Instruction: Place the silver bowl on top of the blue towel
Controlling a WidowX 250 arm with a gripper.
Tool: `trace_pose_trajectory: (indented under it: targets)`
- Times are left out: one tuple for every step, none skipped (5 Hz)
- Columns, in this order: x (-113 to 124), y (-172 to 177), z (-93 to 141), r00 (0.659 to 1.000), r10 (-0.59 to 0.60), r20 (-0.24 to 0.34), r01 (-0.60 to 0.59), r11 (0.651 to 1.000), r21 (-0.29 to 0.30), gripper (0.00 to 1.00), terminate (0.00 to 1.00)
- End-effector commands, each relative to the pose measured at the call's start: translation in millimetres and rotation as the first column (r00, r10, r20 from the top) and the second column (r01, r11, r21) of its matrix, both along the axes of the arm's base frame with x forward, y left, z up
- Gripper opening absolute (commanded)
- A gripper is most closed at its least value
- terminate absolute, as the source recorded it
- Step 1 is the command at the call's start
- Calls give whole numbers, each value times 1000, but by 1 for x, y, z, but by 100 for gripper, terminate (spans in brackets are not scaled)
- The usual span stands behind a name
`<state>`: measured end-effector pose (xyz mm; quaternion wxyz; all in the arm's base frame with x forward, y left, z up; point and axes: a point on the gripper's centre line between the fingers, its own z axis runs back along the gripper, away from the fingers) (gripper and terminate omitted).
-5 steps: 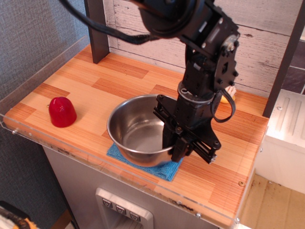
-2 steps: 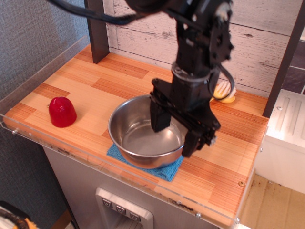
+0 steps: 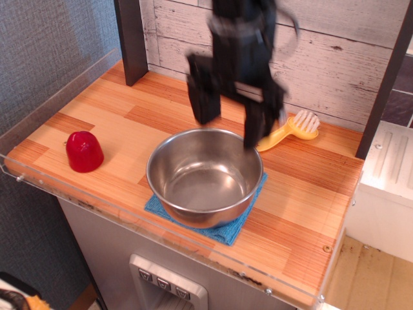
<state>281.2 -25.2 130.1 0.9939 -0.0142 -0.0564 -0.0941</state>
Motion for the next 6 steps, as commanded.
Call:
trace_pose_trajectory:
  targets:
    - [46, 75, 39, 974, 215, 65, -216, 976, 2, 100, 0]
    - [63, 82, 14, 974, 228, 7, -228, 973, 17, 100, 0]
    - [71, 78, 1, 991, 122, -56, -116, 989, 92, 100, 0]
    - [71, 78, 1, 991, 122, -56, -116, 989, 92, 100, 0]
    - [71, 78, 1, 991, 122, -56, -116, 989, 92, 100, 0]
    - [71, 78, 1, 991, 122, -56, -116, 989, 92, 100, 0]
